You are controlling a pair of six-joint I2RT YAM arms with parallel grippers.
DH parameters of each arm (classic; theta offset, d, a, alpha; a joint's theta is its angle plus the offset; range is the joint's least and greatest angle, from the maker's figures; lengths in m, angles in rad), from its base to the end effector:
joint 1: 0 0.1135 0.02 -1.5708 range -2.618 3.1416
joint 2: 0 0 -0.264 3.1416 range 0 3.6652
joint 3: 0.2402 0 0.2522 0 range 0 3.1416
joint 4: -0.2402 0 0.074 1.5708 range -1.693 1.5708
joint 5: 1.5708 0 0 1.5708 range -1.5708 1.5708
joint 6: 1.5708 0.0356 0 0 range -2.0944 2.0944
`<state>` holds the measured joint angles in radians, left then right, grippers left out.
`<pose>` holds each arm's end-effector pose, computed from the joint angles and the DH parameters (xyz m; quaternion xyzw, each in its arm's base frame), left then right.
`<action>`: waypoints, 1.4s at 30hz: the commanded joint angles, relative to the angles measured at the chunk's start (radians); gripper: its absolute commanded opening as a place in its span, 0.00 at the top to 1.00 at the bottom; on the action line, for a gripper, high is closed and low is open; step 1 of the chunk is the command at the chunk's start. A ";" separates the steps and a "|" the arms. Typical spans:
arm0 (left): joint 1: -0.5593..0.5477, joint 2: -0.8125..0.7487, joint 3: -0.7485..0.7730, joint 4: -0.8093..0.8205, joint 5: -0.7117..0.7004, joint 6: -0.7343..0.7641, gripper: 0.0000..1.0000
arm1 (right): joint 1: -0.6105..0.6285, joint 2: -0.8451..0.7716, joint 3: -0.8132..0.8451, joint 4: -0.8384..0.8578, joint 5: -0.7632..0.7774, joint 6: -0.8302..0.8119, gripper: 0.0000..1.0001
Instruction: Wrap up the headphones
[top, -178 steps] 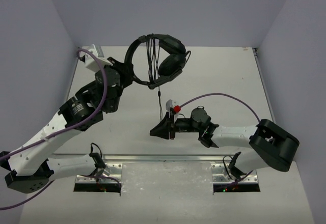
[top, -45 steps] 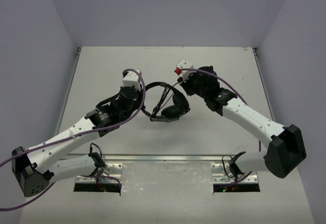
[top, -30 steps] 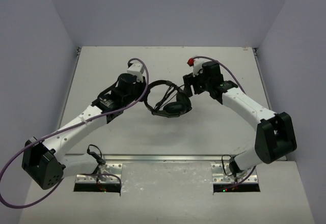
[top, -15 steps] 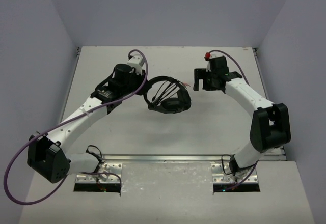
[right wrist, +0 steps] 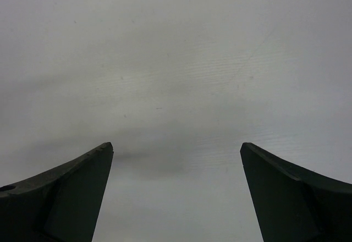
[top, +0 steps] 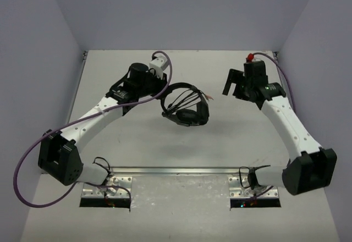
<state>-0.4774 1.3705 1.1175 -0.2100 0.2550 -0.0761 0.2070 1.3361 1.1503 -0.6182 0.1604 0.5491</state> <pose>0.2772 -0.1535 0.3206 0.2337 0.8133 -0.2466 0.4723 0.2812 0.0532 0.3054 0.1869 0.9058 0.0686 0.3740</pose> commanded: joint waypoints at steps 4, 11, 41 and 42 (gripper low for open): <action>0.006 0.105 0.097 0.121 0.268 0.068 1.00 | 0.000 -0.265 -0.067 -0.020 -0.059 -0.027 0.01; 0.005 0.272 0.125 0.179 0.420 0.119 1.00 | 0.002 -0.479 -0.158 0.026 -0.403 -0.041 0.01; -0.187 0.616 0.034 0.296 0.481 0.271 0.95 | 0.002 -0.660 -0.359 0.028 -0.522 -0.026 0.01; -0.187 0.625 0.042 0.276 0.481 0.277 0.95 | 0.002 -0.663 -0.360 0.032 -0.527 -0.023 0.01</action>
<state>-0.6579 1.9842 1.1294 0.0376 0.6724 0.1787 0.2062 0.6880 0.7959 -0.6296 -0.3370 0.5179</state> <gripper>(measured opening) 0.100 0.992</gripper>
